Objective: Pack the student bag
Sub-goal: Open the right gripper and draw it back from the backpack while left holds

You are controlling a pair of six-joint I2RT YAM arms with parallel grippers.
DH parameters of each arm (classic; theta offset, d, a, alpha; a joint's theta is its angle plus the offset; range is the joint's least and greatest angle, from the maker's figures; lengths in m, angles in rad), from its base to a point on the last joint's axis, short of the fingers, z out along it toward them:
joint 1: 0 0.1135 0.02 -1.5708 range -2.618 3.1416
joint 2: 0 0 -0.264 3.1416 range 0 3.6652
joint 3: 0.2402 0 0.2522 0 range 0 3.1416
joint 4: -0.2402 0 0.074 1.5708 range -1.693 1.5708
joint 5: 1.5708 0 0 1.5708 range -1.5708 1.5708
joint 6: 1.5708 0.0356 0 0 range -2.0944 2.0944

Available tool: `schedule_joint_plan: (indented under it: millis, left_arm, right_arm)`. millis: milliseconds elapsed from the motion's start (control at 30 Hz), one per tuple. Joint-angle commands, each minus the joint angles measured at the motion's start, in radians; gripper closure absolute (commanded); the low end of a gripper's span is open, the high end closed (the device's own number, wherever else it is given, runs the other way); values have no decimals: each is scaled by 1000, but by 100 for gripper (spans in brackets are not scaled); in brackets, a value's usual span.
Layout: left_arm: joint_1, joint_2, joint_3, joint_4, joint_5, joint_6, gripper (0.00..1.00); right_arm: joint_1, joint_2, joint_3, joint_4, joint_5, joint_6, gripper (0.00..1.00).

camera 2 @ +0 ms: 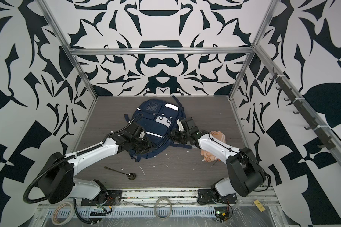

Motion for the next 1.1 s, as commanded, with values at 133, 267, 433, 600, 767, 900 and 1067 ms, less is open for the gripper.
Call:
schedule_joint_plan:
  millis: [133,267,433,600,767,900,1067]
  left_arm:
    - [-54,62,29,-16,-89,-39,59]
    - [-71,89,55,-3,-126,-43,62]
    - [-74,100,63,-4,-158,-43,73]
    - [-73,84,71,-55,-172,-28,74]
    - [-73,9,48,-116,-202,-15,67]
    - [-71,-5,76,-153,-216,26,67]
    - [-67,34,141,-195,-228,83,67]
  right_arm:
    - [3,4,60,-33,-33,-17,46]
    - [3,24,61,-45,-48,-22,46]
    - [3,37,62,-66,-48,-46,46]
    - [2,63,57,-82,-53,-45,46]
    - [3,101,73,-88,-58,-29,44]
    - [3,138,101,-100,-53,-25,43]
    - [5,176,117,-89,-54,-9,43]
